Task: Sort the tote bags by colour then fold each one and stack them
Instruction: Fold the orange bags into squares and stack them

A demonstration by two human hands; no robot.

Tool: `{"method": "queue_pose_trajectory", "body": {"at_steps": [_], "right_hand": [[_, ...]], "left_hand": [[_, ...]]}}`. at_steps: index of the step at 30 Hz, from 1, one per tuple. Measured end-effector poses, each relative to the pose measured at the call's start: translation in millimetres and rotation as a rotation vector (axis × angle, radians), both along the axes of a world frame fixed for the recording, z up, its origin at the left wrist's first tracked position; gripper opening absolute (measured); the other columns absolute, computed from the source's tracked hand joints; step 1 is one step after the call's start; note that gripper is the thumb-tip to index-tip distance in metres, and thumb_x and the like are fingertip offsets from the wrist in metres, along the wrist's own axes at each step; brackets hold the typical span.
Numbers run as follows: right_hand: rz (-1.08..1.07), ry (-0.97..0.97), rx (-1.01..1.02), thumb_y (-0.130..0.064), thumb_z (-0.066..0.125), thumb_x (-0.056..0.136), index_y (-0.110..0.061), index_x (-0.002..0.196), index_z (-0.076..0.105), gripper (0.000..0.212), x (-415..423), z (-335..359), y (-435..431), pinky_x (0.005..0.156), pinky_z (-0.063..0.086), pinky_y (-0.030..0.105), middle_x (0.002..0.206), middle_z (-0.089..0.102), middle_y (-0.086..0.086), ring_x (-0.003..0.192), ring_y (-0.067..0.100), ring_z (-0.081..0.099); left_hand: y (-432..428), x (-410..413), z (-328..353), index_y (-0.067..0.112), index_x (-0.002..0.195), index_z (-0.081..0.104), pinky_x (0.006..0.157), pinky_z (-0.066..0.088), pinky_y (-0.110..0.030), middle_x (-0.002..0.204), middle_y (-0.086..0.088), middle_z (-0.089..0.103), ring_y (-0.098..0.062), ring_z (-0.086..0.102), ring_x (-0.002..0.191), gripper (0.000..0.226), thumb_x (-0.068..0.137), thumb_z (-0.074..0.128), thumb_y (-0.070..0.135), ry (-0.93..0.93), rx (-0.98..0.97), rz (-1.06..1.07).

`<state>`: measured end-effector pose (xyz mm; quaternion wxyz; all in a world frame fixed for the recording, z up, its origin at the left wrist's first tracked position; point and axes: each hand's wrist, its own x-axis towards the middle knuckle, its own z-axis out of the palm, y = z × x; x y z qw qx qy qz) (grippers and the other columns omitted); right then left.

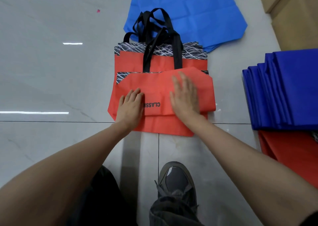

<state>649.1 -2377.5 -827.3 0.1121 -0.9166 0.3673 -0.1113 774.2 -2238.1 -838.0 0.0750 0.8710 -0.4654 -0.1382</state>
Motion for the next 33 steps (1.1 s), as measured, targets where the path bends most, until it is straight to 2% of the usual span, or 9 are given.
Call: {"method": "queue_pose_trajectory", "body": {"at_steps": [3, 6, 9, 15, 20, 23, 28, 31, 33], "right_hand": [[0.253, 0.09, 0.118, -0.027, 0.045, 0.097, -0.014, 0.144, 0.036, 0.05, 26.0, -7.4, 30.8, 0.113, 0.021, 0.043, 0.154, 0.026, 0.01, 0.139, 0.029, 0.029], [0.276, 0.292, 0.145, -0.042, 0.022, 0.101, -0.028, 0.151, 0.016, 0.052, 27.8, -26.9, 42.2, 0.116, 0.003, 0.041, 0.16, 0.007, -0.004, 0.146, 0.018, 0.005], [0.242, 0.312, 0.067, -0.052, 0.009, 0.093, -0.037, 0.148, 0.019, 0.059, 7.1, -35.1, 30.1, 0.115, 0.007, 0.047, 0.158, 0.013, -0.006, 0.146, 0.022, 0.01], [0.042, 0.326, 0.014, -0.059, 0.012, 0.09, -0.043, 0.147, 0.016, 0.059, -23.2, -38.2, -10.1, 0.115, 0.001, 0.047, 0.159, 0.009, 0.0, 0.145, 0.033, 0.005], [-0.156, 0.403, 0.062, -0.06, 0.023, 0.094, -0.043, 0.148, 0.008, 0.059, -37.7, -32.0, -27.1, 0.114, 0.001, 0.055, 0.16, -0.001, 0.005, 0.144, 0.038, -0.002], [-0.186, 0.336, -0.025, -0.053, 0.032, 0.094, -0.024, 0.149, 0.025, 0.062, -35.0, -23.3, -19.5, 0.113, 0.002, 0.056, 0.157, 0.011, 0.017, 0.143, 0.041, 0.009], [0.485, 0.165, -0.142, -0.052, 0.037, 0.086, -0.018, 0.13, 0.055, 0.059, -36.1, -32.4, 30.3, 0.104, 0.037, 0.054, 0.143, 0.046, 0.008, 0.13, 0.029, 0.043], [0.457, 0.165, -0.099, -0.05, 0.036, 0.086, -0.017, 0.123, 0.062, 0.056, -32.0, -36.9, 34.5, 0.097, 0.044, 0.054, 0.135, 0.055, 0.006, 0.123, 0.027, 0.053], [0.403, 0.112, -0.096, -0.046, 0.037, 0.087, -0.015, 0.117, 0.066, 0.051, -26.7, -35.4, 33.3, 0.094, 0.046, 0.054, 0.127, 0.061, 0.006, 0.116, 0.026, 0.058]], "left_hand": [[-0.2, -7.8, -7.7, 0.014, 0.149, 0.017, 0.114, 0.0, -0.045, 0.158, -0.001, 0.005, -0.021, -0.001, 0.145, 0.055, 0.101, 0.028, 0.038, 0.063, 0.084, 0.04], [8.2, -3.8, -14.5, 0.018, 0.15, 0.0, 0.114, -0.005, -0.045, 0.158, 0.0, -0.009, -0.019, -0.011, 0.145, 0.067, 0.095, 0.012, 0.054, 0.047, 0.17, -0.012], [16.4, -2.3, -19.4, 0.023, 0.15, -0.003, 0.114, -0.005, -0.045, 0.158, 0.002, -0.01, -0.018, -0.013, 0.144, 0.081, 0.079, -0.007, 0.062, -0.001, 0.144, -0.034], [24.1, 3.4, -23.6, 0.049, 0.144, 0.002, 0.112, -0.002, -0.054, 0.157, -0.009, -0.014, -0.025, -0.012, 0.144, 0.074, 0.076, 0.011, 0.076, -0.002, 0.073, 0.096], [23.4, 2.8, -20.8, 0.052, 0.143, 0.006, 0.112, 0.001, -0.055, 0.156, -0.013, -0.013, -0.027, -0.011, 0.144, 0.076, 0.072, 0.011, 0.079, -0.012, 0.075, 0.122], [22.4, 2.7, -15.3, 0.051, 0.143, 0.01, 0.113, 0.002, -0.053, 0.157, -0.012, -0.011, -0.027, -0.01, 0.144, 0.079, 0.07, 0.01, 0.08, 0.017, 0.082, 0.138], [22.9, 9.4, -0.6, 0.045, 0.145, 0.017, 0.114, 0.007, -0.044, 0.158, -0.012, -0.002, -0.027, -0.001, 0.145, 0.09, 0.064, 0.006, 0.082, 0.065, 0.076, 0.124], [34.1, 20.6, 5.4, 0.034, 0.146, 0.028, 0.113, 0.009, -0.042, 0.156, -0.015, 0.012, -0.03, 0.013, 0.143, 0.102, 0.063, 0.002, 0.088, 0.057, 0.066, 0.046], [36.3, 27.3, 6.2, 0.026, 0.137, 0.046, 0.108, 0.016, -0.045, 0.141, -0.021, 0.039, -0.036, 0.037, 0.128, 0.095, 0.074, 0.004, 0.082, -0.038, 0.036, 0.003]]}}
